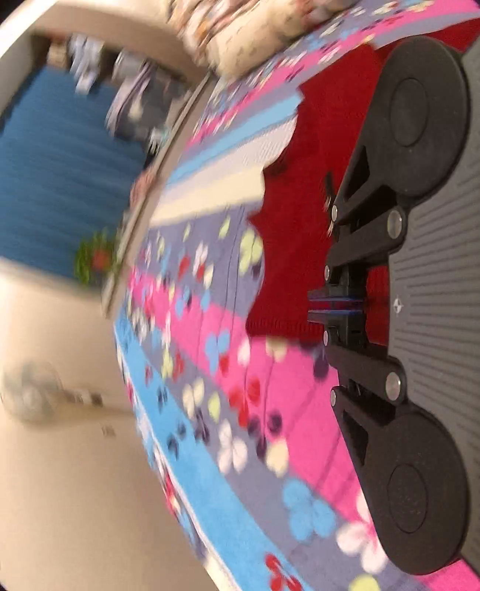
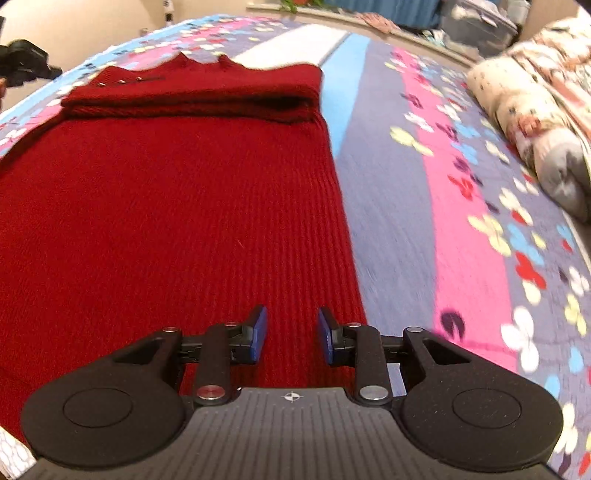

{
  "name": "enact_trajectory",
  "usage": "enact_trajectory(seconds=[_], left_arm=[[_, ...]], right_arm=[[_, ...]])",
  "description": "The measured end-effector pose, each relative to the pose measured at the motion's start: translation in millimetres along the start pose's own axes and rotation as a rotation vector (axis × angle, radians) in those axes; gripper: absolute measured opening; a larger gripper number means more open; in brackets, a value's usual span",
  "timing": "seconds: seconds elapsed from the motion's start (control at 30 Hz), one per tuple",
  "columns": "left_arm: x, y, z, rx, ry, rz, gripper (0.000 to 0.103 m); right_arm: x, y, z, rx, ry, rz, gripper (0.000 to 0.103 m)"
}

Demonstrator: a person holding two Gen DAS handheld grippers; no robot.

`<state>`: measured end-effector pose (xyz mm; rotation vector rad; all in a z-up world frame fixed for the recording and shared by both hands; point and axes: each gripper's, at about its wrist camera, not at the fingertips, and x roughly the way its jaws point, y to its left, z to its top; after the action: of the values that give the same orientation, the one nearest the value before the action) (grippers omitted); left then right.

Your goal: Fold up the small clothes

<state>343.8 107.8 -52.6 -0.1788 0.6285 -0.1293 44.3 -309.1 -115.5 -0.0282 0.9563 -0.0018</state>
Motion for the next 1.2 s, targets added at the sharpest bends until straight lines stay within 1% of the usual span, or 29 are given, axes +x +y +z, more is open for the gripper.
enact_trajectory(seconds=[0.03, 0.07, 0.1, 0.13, 0.17, 0.2, 0.23, 0.27, 0.33, 0.4, 0.5, 0.53, 0.57, 0.63, 0.73, 0.77, 0.83, 0.87, 0.9, 0.93, 0.97, 1.03, 1.1, 1.17, 1.2], left_arm=[[9, -3, -8, 0.031, 0.06, -0.018, 0.008], [24, -5, -18, 0.057, 0.176, -0.016, 0.01], [31, -5, -26, 0.068, 0.225, 0.01, 0.01], [25, -5, -28, 0.066, 0.195, 0.017, 0.012], [15, -9, -24, 0.076, 0.17, 0.045, 0.011], [-4, -15, -16, 0.097, 0.115, 0.057, 0.012], [-22, -20, -11, 0.11, 0.06, 0.04, 0.015], [-43, -24, -7, 0.124, 0.013, 0.014, 0.022], [-79, -31, -4, 0.159, -0.03, -0.01, 0.031], [-112, -37, -8, 0.198, -0.038, -0.001, 0.033], [-162, -34, -24, 0.223, -0.026, 0.014, 0.033], [-180, -33, -33, 0.228, -0.024, 0.018, 0.037], [-197, -31, -42, 0.232, -0.022, 0.019, 0.042], [-227, -27, -67, 0.247, -0.008, 0.024, 0.043], [-255, -19, -112, 0.247, 0.023, 0.052, 0.045], [-260, -14, -129, 0.238, 0.035, 0.071, 0.046], [-259, -5, -156, 0.21, 0.095, 0.1, 0.046], [-256, 1, -169, 0.186, 0.138, 0.115, 0.046], [-253, 6, -176, 0.164, 0.163, 0.13, 0.046], [-251, 11, -180, 0.146, 0.173, 0.142, 0.046], [-250, 15, -184, 0.133, 0.175, 0.156, 0.048], [-245, 24, -188, 0.111, 0.189, 0.173, 0.053], [-235, 32, -188, 0.088, 0.226, 0.182, 0.056], [-228, 37, -190, 0.051, 0.268, 0.167, 0.069], [-222, 40, -191, 0.027, 0.297, 0.146, 0.072]], right_arm=[[2, -2, 0, 0.014, 0.014, -0.009, 0.031], [2, -4, -4, 0.025, 0.023, -0.015, 0.031], [-1, -5, -6, 0.03, 0.021, -0.011, 0.031], [-6, -6, -7, 0.03, 0.015, -0.013, 0.032], [-9, -7, -8, 0.029, 0.006, -0.015, 0.032], [-16, -8, -9, 0.027, -0.012, -0.013, 0.032], [-24, -10, -10, 0.028, -0.028, -0.008, 0.032], [-30, -14, -9, 0.031, -0.044, -0.003, 0.032], [-44, -20, -4, 0.029, -0.081, 0.007, 0.032], [-60, -23, 3, 0.006, -0.127, 0.02, 0.036], [-71, -29, 11, -0.012, -0.182, 0.036, 0.038], [-73, -31, 13, -0.01, -0.196, 0.046, 0.039], [-75, -33, 12, -0.005, -0.208, 0.055, 0.039], [-70, -38, 9, 0.015, -0.221, 0.073, 0.04], [-59, -40, -9, 0.069, -0.225, 0.104, 0.04], [-52, -41, -19, 0.085, -0.207, 0.117, 0.04], [-41, -38, -26, 0.105, -0.136, 0.101, 0.04], [-40, -38, -26, 0.126, -0.135, 0.105, 0.04], [-41, -39, -27, 0.147, -0.146, 0.132, 0.041], [-41, -40, -27, 0.151, -0.145, 0.15, 0.042], [-40, -39, -28, 0.141, -0.144, 0.145, 0.044], [-37, -39, -30, 0.123, -0.134, 0.108, 0.046], [-30, -44, -31, 0.147, -0.094, 0.093, 0.049], [-25, -48, -34, 0.177, -0.056, 0.072, 0.049], [-20, -51, -35, 0.191, -0.033, 0.057, 0.05]])
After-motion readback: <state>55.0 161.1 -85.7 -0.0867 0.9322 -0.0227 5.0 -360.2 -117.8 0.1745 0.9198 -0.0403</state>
